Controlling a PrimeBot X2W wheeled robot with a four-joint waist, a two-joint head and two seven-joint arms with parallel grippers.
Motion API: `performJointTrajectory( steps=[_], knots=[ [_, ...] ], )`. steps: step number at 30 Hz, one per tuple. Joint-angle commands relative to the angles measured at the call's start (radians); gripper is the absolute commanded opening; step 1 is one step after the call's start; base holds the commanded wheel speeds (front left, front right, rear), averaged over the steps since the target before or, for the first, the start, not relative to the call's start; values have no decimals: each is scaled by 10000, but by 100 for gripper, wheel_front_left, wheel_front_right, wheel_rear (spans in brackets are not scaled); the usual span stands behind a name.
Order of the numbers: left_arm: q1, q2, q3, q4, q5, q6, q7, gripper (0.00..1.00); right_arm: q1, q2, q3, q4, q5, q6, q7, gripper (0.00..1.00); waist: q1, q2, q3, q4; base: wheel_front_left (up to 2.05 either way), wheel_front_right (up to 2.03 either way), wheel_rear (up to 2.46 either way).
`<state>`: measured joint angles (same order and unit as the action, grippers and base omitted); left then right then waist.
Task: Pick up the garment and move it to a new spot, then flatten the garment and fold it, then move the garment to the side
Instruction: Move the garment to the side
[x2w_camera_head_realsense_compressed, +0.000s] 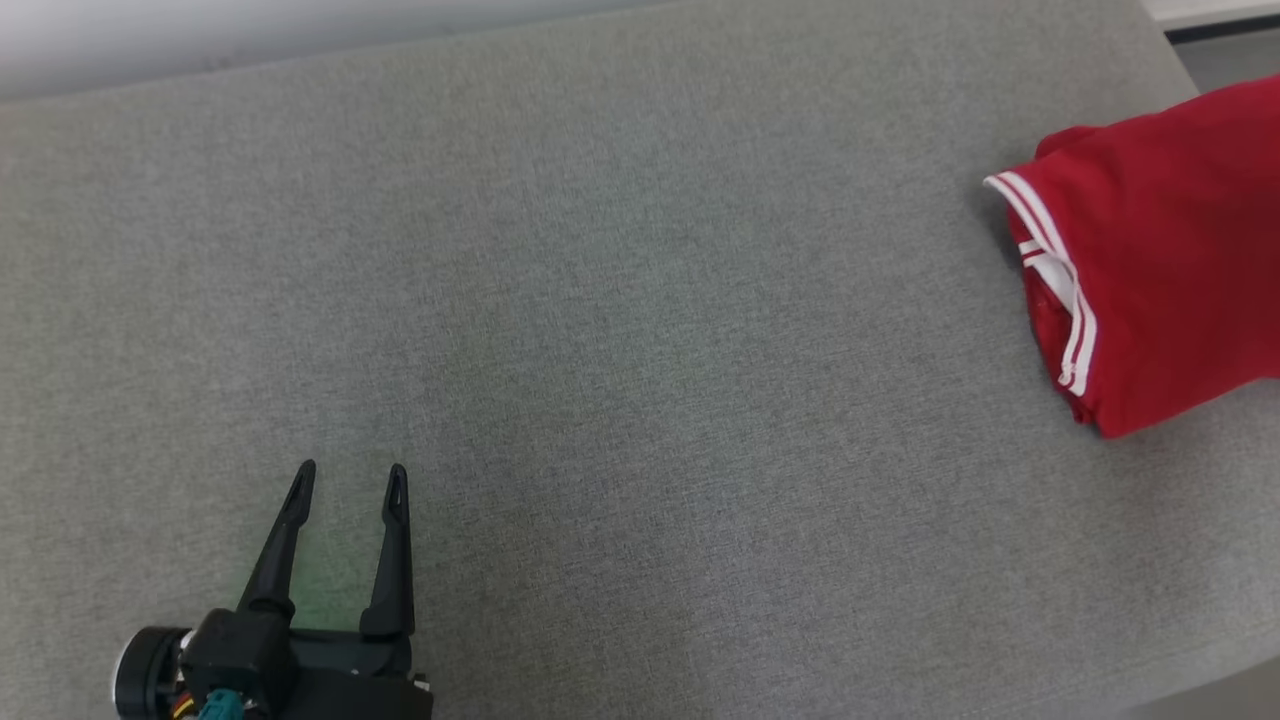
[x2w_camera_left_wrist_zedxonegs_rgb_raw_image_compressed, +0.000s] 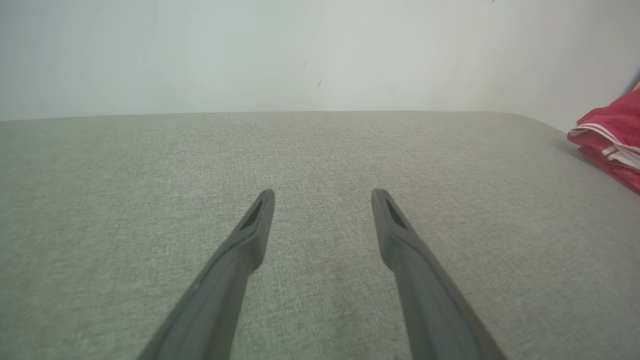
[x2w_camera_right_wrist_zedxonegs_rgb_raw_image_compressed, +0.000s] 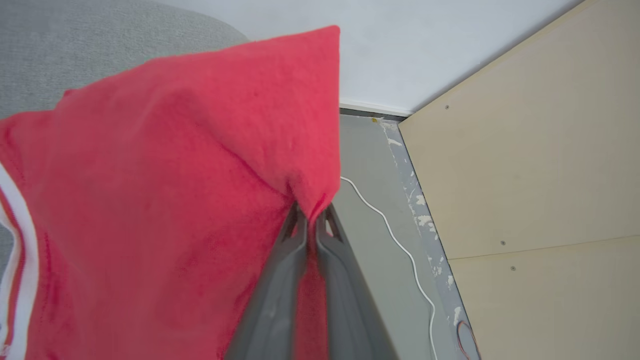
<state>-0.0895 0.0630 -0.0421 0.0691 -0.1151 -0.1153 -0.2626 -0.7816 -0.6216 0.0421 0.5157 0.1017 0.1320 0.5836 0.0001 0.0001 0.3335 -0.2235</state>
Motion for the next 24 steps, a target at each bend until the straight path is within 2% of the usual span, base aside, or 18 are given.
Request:
performJointTrajectory(
  steps=[1, 7, 8, 9, 10, 15, 19, 24],
  knots=[
    [-180, 67, -27, -66, 69, -50, -27, 100, -85, 89, -224, 78, -190, -30, -154, 0, -1, -1, 369, -23, 0, 0, 0],
    [-376, 261, -85, -270, 215, -72, -27, 100, 215, 425, -1899, 560, -1681, -30, -907, 0, -1, -1, 658, 197, 0, 0, 0],
    [-373, 292, -72, -320, 269, -74, -27, 100, 303, 506, -2235, 614, -1944, -30, -1018, 31, -1, -1, 654, 231, 0, 0, 0],
    [-364, 284, -52, -357, 283, -77, -27, 100, 389, 611, -2504, 652, -2205, -30, -1123, 73, -1, -1, 634, 277, 0, 0, 0],
    [-350, 278, -13, -402, 301, -61, -27, 100, 460, 724, -2728, 648, -2432, -29, -1240, 100, -1, -1, 601, 313, 0, 0, 0],
    [-185, 185, 154, -595, 166, -19, -27, 100, 889, 1267, -3343, 428, -2900, -29, -2072, 100, -1, -1, 188, 527, 0, 0, 0],
    [8, 113, 255, -567, 41, -15, -27, 100, 1332, 1663, -3361, 118, -2504, -29, -2925, 100, -1, -1, -397, 763, 0, 0, 0],
    [488, -47, 408, -429, -377, 13, -27, 100, 2288, 2190, -2855, -637, -1681, -29, -4040, 100, -1, -1, -1500, 1217, 0, 0, 0]
  ],
)
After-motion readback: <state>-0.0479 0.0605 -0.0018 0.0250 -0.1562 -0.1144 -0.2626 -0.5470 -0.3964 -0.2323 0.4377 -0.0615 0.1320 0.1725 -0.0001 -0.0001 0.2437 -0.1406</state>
